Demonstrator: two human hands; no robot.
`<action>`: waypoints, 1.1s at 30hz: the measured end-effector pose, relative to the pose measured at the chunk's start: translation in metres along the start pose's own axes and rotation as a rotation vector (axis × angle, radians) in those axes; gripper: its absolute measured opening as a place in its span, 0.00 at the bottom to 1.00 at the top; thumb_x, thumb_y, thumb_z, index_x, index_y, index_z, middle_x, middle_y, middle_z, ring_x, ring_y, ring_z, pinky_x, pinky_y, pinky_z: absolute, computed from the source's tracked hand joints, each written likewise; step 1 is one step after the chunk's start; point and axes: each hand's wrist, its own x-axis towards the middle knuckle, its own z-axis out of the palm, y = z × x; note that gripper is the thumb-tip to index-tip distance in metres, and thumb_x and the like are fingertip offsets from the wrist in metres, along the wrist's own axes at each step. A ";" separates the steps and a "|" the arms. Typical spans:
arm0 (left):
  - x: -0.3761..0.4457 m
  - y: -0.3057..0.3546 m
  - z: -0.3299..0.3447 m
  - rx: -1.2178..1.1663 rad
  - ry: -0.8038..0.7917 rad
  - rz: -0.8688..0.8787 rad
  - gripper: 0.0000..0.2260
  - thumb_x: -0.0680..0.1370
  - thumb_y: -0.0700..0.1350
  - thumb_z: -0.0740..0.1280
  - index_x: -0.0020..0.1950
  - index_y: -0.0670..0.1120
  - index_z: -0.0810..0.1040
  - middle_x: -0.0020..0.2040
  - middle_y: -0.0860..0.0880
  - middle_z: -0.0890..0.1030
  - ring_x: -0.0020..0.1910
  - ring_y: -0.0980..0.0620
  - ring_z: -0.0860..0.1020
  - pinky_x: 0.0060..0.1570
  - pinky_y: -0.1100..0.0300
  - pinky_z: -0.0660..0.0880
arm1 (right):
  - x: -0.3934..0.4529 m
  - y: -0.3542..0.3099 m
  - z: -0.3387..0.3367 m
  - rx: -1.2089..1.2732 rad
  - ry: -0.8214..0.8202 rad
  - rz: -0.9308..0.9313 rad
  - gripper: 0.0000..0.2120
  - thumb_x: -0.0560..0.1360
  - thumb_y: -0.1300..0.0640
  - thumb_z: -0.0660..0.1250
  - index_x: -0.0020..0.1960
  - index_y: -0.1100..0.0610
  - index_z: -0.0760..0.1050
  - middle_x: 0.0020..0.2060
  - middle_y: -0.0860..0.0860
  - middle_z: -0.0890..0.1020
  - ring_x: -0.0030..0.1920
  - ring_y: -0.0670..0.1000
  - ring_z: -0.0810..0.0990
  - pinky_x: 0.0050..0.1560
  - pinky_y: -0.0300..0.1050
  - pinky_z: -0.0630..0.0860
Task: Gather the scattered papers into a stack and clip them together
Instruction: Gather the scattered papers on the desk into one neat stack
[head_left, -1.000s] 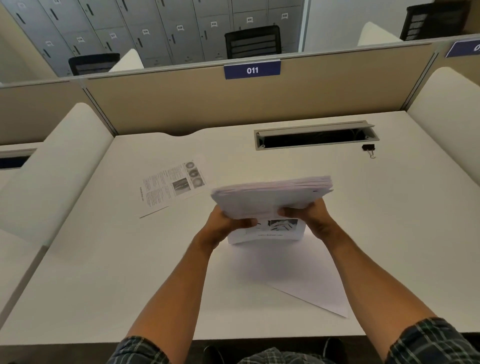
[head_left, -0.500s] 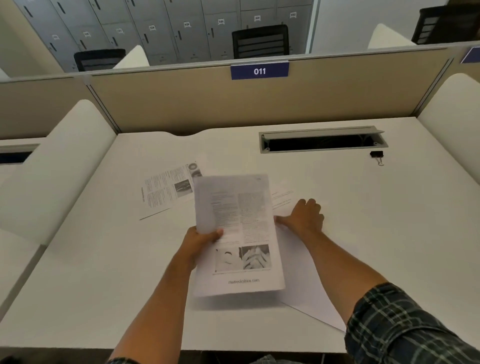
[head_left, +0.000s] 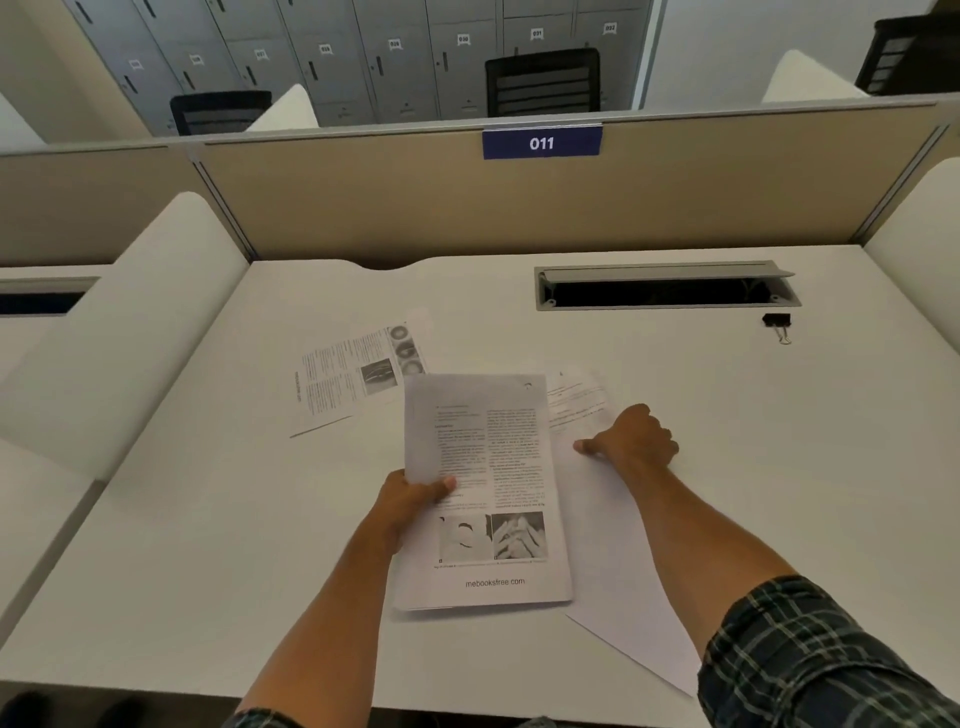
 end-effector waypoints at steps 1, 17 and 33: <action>0.000 -0.001 0.000 -0.001 0.000 -0.001 0.24 0.69 0.42 0.83 0.63 0.39 0.83 0.56 0.39 0.87 0.55 0.36 0.86 0.59 0.36 0.81 | 0.001 0.002 -0.001 0.026 -0.026 0.000 0.46 0.62 0.35 0.84 0.68 0.60 0.71 0.64 0.58 0.81 0.66 0.62 0.79 0.66 0.55 0.73; -0.005 -0.010 -0.021 -0.255 0.041 0.020 0.21 0.72 0.41 0.80 0.64 0.42 0.82 0.58 0.41 0.87 0.54 0.38 0.86 0.48 0.43 0.85 | 0.016 0.042 -0.017 0.459 0.064 -0.353 0.11 0.75 0.53 0.76 0.54 0.57 0.81 0.47 0.53 0.85 0.46 0.57 0.82 0.45 0.49 0.78; -0.007 -0.018 -0.036 -0.459 0.046 0.063 0.13 0.78 0.36 0.71 0.60 0.45 0.85 0.62 0.39 0.85 0.58 0.37 0.84 0.60 0.36 0.79 | 0.002 0.032 -0.117 1.285 0.266 -0.372 0.13 0.68 0.54 0.79 0.51 0.48 0.82 0.47 0.42 0.86 0.43 0.39 0.86 0.36 0.31 0.80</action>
